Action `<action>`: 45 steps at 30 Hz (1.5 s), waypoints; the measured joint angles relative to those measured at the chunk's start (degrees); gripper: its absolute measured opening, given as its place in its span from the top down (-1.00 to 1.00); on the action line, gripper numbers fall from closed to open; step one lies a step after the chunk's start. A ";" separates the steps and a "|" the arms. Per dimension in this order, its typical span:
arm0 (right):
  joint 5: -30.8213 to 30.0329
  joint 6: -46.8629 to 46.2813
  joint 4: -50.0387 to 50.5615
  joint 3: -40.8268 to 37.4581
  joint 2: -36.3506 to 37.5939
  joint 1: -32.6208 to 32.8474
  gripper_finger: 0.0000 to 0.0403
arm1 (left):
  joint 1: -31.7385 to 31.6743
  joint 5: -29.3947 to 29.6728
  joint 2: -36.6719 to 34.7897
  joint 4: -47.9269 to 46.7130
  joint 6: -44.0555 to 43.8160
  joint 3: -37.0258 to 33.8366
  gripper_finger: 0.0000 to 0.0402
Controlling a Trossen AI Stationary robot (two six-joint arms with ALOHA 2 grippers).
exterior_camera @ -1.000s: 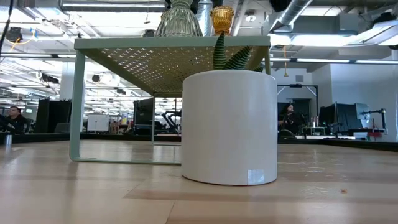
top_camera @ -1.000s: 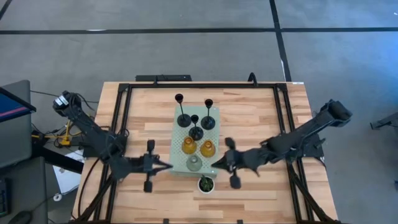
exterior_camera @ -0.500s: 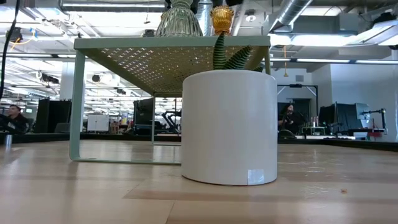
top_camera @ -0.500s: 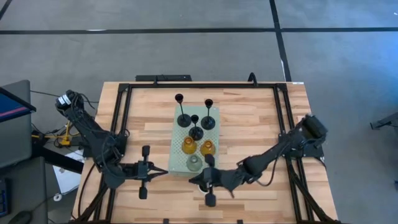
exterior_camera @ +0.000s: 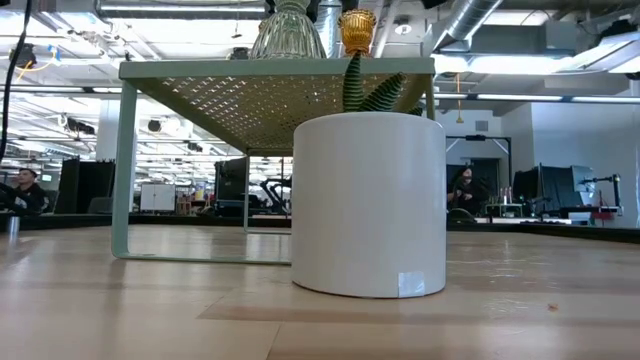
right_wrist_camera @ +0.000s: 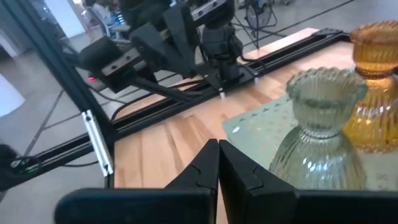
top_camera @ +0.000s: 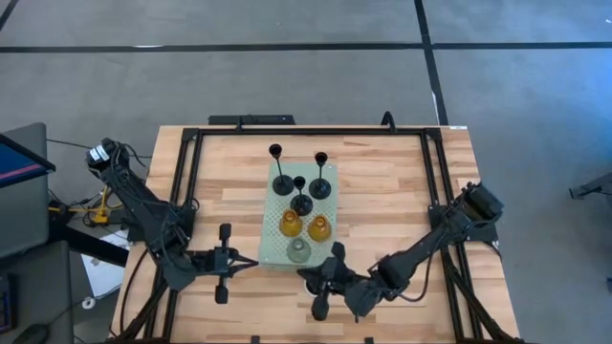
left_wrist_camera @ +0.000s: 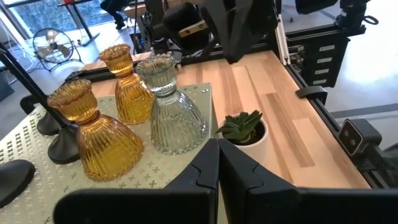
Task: Pick & Place candle stick holders
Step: Put the transparent candle holder on the shelf
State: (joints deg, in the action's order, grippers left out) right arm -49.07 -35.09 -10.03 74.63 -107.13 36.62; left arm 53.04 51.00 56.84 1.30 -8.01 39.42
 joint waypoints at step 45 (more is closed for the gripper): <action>-5.08 2.71 -2.42 0.11 -3.94 -5.44 1.00 | -0.02 -0.03 0.00 0.13 0.00 0.04 0.98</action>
State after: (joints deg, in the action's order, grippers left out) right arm -54.15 -32.38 -12.45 74.74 -111.07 31.18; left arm 53.01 50.97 56.84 1.43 -8.01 39.46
